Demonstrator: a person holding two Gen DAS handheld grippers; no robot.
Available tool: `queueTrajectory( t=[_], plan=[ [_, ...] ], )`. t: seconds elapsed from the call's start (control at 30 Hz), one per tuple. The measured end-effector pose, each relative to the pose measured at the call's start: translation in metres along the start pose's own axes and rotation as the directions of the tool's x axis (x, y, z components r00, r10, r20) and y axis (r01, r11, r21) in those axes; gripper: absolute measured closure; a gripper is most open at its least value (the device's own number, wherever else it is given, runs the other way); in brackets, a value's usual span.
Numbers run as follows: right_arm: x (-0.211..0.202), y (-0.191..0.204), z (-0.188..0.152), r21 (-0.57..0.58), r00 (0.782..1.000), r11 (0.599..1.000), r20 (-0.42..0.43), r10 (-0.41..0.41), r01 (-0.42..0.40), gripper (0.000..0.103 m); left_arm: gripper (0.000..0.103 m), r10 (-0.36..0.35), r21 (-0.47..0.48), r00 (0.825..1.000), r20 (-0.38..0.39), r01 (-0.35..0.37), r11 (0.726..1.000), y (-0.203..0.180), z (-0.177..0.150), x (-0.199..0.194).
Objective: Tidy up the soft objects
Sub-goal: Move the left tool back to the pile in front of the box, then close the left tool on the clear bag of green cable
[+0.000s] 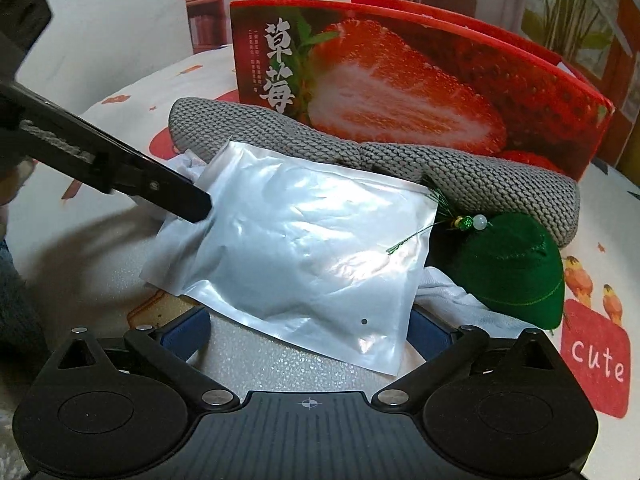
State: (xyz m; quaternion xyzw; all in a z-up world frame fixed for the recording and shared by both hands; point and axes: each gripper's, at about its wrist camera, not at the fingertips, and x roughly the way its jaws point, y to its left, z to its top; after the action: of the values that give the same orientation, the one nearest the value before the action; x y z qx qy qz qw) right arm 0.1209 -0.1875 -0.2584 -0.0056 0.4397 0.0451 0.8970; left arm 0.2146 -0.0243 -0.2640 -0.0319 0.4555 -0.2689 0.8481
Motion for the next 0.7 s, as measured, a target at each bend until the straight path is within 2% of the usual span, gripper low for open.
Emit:
queueTrajectory(
  t=[0.3,0.5,0.7],
  plan=[
    [0.000,0.002,-0.002,-0.009,1.000,1.000,0.015,-0.004,0.004,0.000,0.071,-0.019,-0.088,1.000,0.000,0.019,0.996,0.009,0.007,0.003],
    [-0.001,0.002,-0.003,-0.007,1.000,1.000,0.026,-0.008,0.009,0.000,0.071,-0.096,-0.132,0.995,0.041,0.101,0.986,0.011,0.010,-0.006],
    [0.001,0.003,0.000,-0.003,0.999,1.000,0.030,-0.015,0.015,0.000,0.071,-0.130,-0.160,0.989,0.065,0.139,0.977,0.011,0.013,-0.012]
  ],
)
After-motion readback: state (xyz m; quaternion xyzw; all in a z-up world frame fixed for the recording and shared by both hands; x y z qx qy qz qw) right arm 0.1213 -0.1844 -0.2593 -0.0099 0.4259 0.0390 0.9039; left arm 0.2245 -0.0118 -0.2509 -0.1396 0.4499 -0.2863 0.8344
